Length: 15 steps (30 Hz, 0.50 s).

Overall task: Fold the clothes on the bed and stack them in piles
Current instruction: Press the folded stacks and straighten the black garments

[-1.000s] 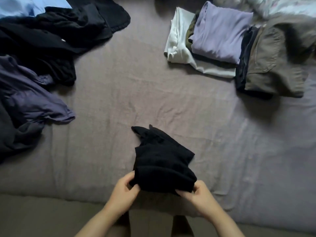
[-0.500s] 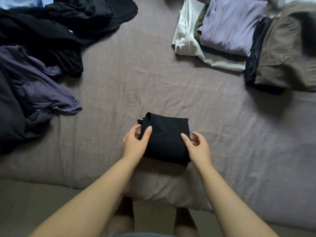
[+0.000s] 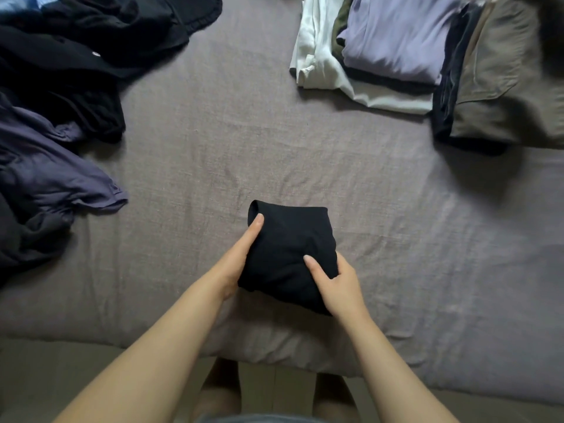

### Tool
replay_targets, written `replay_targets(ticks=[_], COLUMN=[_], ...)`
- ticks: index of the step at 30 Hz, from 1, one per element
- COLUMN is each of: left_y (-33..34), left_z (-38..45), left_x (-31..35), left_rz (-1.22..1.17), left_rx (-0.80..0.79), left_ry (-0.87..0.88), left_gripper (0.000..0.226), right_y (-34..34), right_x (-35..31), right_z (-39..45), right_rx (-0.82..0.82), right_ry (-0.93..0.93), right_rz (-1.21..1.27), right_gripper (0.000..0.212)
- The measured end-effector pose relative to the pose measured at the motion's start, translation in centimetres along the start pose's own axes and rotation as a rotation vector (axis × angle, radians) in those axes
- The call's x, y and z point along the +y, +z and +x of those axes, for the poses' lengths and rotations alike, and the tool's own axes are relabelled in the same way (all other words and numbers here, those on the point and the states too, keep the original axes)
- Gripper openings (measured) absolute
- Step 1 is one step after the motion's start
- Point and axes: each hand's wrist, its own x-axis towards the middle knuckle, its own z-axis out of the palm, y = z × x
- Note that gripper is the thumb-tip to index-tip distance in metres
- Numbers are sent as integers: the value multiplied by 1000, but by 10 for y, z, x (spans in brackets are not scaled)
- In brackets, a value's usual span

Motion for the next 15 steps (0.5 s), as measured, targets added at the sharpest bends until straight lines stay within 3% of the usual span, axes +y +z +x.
replay_targets(ticks=[2,5,8,10,12,15], left_y=[3,3,3,6,14,35], left_z=[-5,-5,0,0,-3,-13], left_x=[-9,-29,-32,-25,-14,14], left_rz=[34,165,216,249,208,129], left_rx=[46,234,399,412,338,190], left_ry=[8,-22,-143,-221,-264,-224], left_gripper=[58,61,61,52,38,14], right_y=[5,10,8,4,-3,-20], right_x=[16,36,44,45,40,20], right_z=[2,-3,-3,-1,1,2], right_rx=[53,69,-4,-113,-201,-196], right_ry=[104,316,487,613,644,526], right_rz=[-103,-183,-2,222,421,380], right_gripper=[51,69,93,112,98,63])
